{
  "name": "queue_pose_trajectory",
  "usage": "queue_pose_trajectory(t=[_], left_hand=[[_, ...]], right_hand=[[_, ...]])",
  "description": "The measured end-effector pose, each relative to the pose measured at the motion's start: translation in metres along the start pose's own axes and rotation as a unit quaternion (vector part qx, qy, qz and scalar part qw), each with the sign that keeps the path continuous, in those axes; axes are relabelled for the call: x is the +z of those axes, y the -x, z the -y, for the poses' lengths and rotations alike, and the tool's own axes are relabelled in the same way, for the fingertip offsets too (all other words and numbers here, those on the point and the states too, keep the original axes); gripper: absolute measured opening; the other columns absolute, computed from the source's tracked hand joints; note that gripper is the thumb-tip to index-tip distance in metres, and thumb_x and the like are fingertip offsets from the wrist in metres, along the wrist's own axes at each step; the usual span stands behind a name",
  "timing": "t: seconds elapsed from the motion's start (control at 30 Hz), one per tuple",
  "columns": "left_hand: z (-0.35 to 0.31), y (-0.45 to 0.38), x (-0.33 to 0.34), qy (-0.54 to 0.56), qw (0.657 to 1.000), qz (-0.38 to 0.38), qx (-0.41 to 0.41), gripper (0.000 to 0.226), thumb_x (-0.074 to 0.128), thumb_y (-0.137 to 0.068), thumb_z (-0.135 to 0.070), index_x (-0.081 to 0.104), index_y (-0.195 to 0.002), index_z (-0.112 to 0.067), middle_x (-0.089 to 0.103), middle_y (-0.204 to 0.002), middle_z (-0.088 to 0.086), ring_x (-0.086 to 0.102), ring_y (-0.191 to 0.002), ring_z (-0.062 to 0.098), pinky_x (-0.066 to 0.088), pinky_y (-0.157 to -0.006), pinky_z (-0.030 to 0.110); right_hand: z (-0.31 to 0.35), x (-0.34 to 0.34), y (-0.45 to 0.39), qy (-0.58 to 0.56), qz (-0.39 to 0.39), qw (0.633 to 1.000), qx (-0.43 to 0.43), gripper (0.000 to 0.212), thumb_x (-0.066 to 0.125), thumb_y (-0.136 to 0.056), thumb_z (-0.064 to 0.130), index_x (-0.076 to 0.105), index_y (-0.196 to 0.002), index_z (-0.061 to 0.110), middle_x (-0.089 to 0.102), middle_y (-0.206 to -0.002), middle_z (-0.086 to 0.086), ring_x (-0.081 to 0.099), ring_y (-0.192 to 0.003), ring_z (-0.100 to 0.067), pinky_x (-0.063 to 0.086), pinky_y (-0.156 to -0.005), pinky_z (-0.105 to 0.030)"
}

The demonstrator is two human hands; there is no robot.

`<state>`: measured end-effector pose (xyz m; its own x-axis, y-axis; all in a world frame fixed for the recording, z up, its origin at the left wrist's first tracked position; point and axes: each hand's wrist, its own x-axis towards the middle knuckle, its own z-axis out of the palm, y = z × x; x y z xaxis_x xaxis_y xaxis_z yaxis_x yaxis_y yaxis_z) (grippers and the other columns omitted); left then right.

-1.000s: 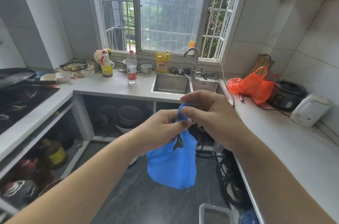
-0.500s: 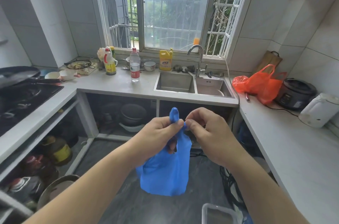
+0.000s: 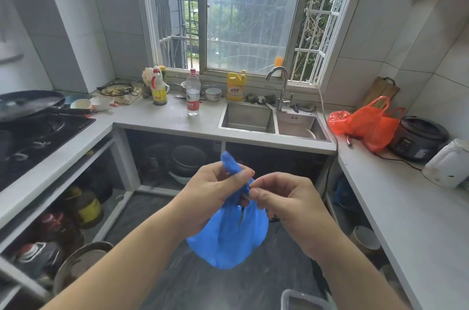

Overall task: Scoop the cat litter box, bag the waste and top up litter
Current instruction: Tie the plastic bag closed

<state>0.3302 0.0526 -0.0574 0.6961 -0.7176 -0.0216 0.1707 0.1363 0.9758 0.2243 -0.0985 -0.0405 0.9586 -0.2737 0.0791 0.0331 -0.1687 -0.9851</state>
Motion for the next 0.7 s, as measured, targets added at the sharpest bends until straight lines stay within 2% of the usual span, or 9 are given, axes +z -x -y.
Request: queue_pose_trajectory(t=[0.1,0.2,0.23,0.3,0.37,0.47,0.6,0.7], left_hand=[[-0.003,0.007,-0.009,0.004,1.0,0.021,-0.011,0.024,0.072,-0.09,-0.009,0.069,-0.112,0.0,0.071,-0.101,0.025,0.069,-0.088,0.032,0.057,-0.075,0.033],[-0.007,0.008,-0.018,-0.037,0.999,0.034,0.004,0.02,0.072,-0.089,-0.001,0.072,-0.109,-0.004,0.069,-0.105,0.033,0.068,-0.091,0.036,0.058,-0.084,0.037],[-0.009,0.009,-0.02,-0.051,0.998,0.044,0.007,0.02,0.073,-0.089,0.0,0.073,-0.108,-0.005,0.068,-0.105,0.034,0.068,-0.092,0.037,0.058,-0.086,0.039],[-0.012,0.01,-0.024,-0.075,0.995,0.059,0.013,0.021,0.074,-0.088,0.001,0.074,-0.106,-0.007,0.071,-0.103,0.028,0.07,-0.093,0.035,0.057,-0.087,0.039],[-0.015,0.011,-0.027,-0.098,0.993,0.064,0.02,0.021,0.075,-0.086,0.001,0.074,-0.105,-0.008,0.074,-0.102,0.02,0.072,-0.094,0.033,0.057,-0.084,0.035],[-0.016,0.011,-0.028,-0.137,0.988,0.045,0.051,0.021,0.078,-0.084,0.002,0.075,-0.101,-0.011,0.076,-0.099,0.013,0.074,-0.093,0.029,0.057,-0.083,0.033],[-0.009,0.008,-0.029,-0.272,0.954,-0.011,0.127,0.023,0.082,-0.082,-0.002,0.076,-0.098,-0.018,0.077,-0.094,-0.003,0.074,-0.091,0.016,0.06,-0.084,0.031],[-0.002,0.007,-0.03,-0.315,0.932,-0.04,0.174,0.026,0.082,-0.081,-0.003,0.074,-0.098,-0.021,0.076,-0.092,-0.008,0.074,-0.089,0.012,0.059,-0.08,0.027]], right_hand=[[-0.004,0.001,-0.003,0.041,0.0,0.999,-0.006,0.007,0.083,-0.081,0.014,0.079,-0.084,0.02,0.073,-0.09,0.0,0.067,-0.077,-0.019,0.055,-0.071,-0.035],[-0.008,0.002,-0.007,0.139,-0.06,0.989,0.004,0.034,0.091,-0.07,0.027,0.069,-0.095,0.031,0.059,-0.086,0.007,0.052,-0.068,-0.008,0.049,-0.065,-0.026],[-0.008,0.001,-0.009,0.15,-0.052,0.987,0.014,0.042,0.091,-0.069,0.031,0.066,-0.102,0.033,0.061,-0.088,0.008,0.053,-0.069,-0.004,0.05,-0.066,-0.024],[-0.006,0.0,-0.012,0.13,0.017,0.991,0.029,0.047,0.09,-0.072,0.033,0.064,-0.112,0.035,0.07,-0.095,0.008,0.063,-0.079,-0.003,0.056,-0.074,-0.025],[-0.005,0.001,-0.015,0.115,0.071,0.99,0.027,0.039,0.086,-0.077,0.034,0.068,-0.111,0.033,0.074,-0.098,0.002,0.071,-0.09,-0.016,0.06,-0.083,-0.038],[-0.009,0.005,-0.019,0.129,0.058,0.99,0.012,0.027,0.083,-0.078,0.037,0.073,-0.102,0.03,0.076,-0.093,-0.005,0.072,-0.092,-0.029,0.057,-0.087,-0.052],[-0.015,0.007,-0.024,0.167,0.034,0.985,0.013,0.021,0.076,-0.079,0.036,0.073,-0.1,0.033,0.075,-0.089,-0.003,0.072,-0.087,-0.027,0.058,-0.082,-0.052],[-0.016,0.009,-0.026,0.176,0.022,0.984,0.008,0.015,0.076,-0.082,0.032,0.074,-0.098,0.033,0.074,-0.088,-0.006,0.069,-0.087,-0.03,0.058,-0.08,-0.052]])
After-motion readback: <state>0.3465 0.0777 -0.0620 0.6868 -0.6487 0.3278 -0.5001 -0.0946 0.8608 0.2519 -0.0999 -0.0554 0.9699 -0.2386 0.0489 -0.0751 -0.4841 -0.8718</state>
